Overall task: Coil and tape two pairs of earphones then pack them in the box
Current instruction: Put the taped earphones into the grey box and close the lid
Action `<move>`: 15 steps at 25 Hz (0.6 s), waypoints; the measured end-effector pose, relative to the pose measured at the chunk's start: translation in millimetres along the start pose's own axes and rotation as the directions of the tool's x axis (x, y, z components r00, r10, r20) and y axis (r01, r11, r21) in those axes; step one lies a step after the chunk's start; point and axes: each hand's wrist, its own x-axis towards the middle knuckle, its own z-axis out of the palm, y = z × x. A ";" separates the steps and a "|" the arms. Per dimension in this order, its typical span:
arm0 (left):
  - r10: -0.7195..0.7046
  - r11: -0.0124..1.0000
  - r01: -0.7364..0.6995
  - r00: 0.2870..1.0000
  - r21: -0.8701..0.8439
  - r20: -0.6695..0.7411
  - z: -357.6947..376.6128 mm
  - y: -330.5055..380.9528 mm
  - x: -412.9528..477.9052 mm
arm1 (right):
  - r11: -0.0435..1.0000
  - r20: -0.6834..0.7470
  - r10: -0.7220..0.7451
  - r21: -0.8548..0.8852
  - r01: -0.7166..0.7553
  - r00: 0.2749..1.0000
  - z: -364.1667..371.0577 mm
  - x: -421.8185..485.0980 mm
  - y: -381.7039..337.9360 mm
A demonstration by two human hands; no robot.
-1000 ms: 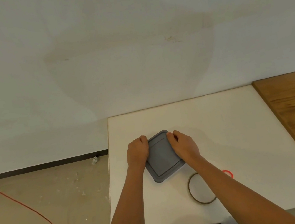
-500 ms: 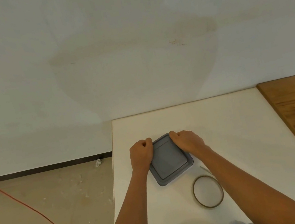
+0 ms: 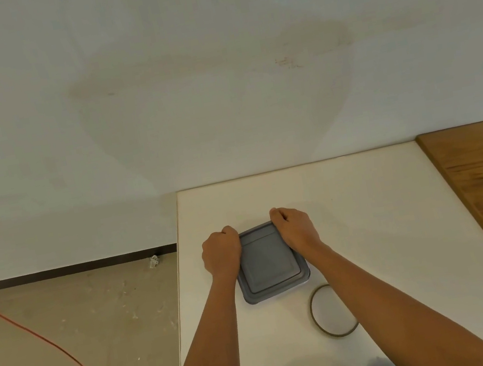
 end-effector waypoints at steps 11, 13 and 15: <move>0.018 1.000 -0.018 0.999 0.001 0.047 -6.1 2.0 -5.0 | 0.999 -0.018 0.021 0.044 -0.020 1.000 -1.8 -3.6 0.2; -0.016 0.997 0.027 0.989 -0.073 0.149 -13.3 -2.4 -6.7 | 0.997 -0.083 0.067 0.038 -0.064 0.994 -2.1 -8.5 4.1; -0.070 0.984 0.118 0.947 -0.136 0.313 -20.9 -11.2 -12.5 | 0.985 -0.145 0.159 0.088 -0.148 0.976 -7.3 -8.4 7.3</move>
